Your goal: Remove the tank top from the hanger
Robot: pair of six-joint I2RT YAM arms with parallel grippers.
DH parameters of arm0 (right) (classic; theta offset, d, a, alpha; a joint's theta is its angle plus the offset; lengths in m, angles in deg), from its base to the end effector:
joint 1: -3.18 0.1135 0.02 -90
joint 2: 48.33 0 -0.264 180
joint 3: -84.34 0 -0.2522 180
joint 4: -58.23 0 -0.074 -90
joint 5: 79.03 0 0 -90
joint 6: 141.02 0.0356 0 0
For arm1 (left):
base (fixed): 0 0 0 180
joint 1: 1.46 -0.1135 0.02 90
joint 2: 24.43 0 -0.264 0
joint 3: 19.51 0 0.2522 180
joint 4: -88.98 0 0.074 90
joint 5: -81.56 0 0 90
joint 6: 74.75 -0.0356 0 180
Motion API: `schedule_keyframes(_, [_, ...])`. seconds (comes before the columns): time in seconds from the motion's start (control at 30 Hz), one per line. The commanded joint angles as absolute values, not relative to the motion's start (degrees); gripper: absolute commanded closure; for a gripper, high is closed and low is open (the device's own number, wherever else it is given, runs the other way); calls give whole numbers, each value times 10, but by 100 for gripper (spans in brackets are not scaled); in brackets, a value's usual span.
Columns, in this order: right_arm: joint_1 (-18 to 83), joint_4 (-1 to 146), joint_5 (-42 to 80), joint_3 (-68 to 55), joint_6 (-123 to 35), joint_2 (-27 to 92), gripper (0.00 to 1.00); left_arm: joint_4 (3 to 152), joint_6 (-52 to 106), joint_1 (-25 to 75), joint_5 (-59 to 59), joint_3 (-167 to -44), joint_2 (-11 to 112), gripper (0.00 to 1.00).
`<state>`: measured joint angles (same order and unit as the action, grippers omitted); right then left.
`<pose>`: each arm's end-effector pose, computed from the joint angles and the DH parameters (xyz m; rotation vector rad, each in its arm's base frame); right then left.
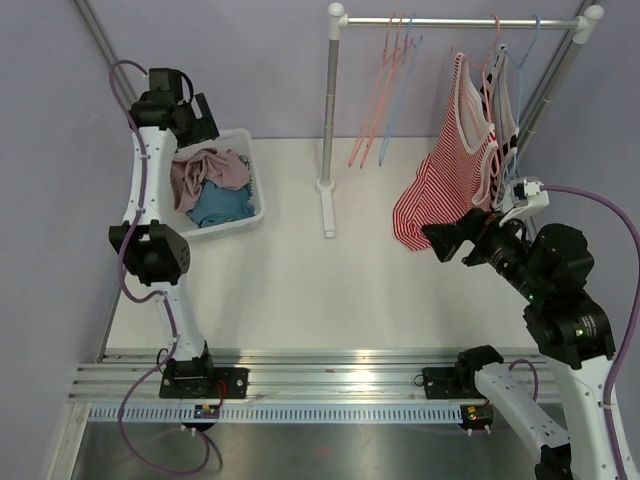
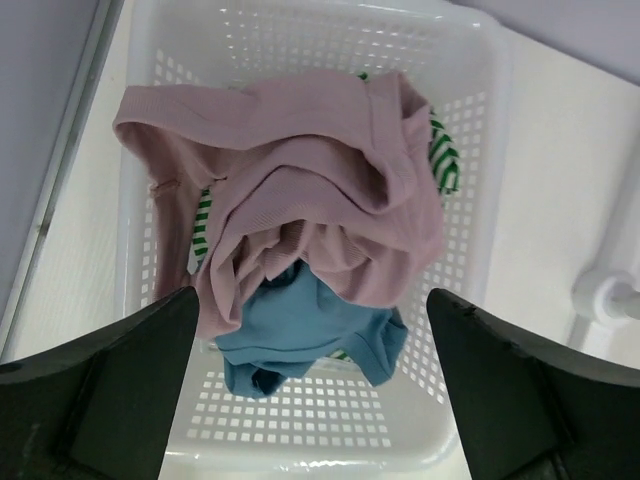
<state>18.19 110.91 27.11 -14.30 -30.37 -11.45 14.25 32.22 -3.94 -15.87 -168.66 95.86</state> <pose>0.0900 0.0344 0.4332 -0.1283 1.7544 0.6987 0.4495 0.0241 0.3847 -0.4603 2.3177 0.0314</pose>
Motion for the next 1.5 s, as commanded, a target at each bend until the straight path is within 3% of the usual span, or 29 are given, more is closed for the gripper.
schedule_keyframes(0.0, [185, 1113, 163, -104, -297, -104, 1, 159, 331, -33, -88, -1719, 827, 1])
schedule_keyframes(0.23, [186, 1121, 113, -38, -340, -53, 0, 139, 304, 42, -106, -1637, 648, 1])
schedule_keyframes(0.37, [185, 1160, 30, 46, -372, 26, 0, 186, 310, 94, -144, -1421, 511, 1])
schedule_keyframes(0.5, [185, 1158, -12, 87, -394, 86, 7, 235, 326, 135, -190, -1244, 358, 1])
schedule_keyframes(0.63, [185, 1151, -71, 147, -443, 164, 23, 289, 337, 158, -203, -1092, 245, 1])
schedule_keyframes(0.77, [171, 1149, -86, 209, -483, 240, 25, 330, 337, 159, -181, -979, 153, 1])
schedule_keyframes(1.03, [110, 1207, -56, 401, -553, 430, 21, 351, 327, 159, -154, -849, 96, 1])
schedule_keyframes(1.17, [93, 1222, -42, 459, -575, 478, 21, 357, 330, 160, -159, -840, 84, 1])
schedule_keyframes(1.3, [70, 1253, 17, 520, -573, 540, 31, 356, 332, 161, -157, -836, 86, 1])
schedule_keyframes(1.37, [60, 1259, 37, 539, -568, 552, 40, 355, 333, 161, -157, -836, 86, 1])
schedule_keyframes(1.4, [56, 1261, 54, 547, -564, 559, 50, 357, 332, 161, -155, -835, 85, 1])
schedule_keyframes(1.47, [53, 1264, 72, 552, -559, 563, 56, 359, 332, 161, -147, -835, 85, 1])
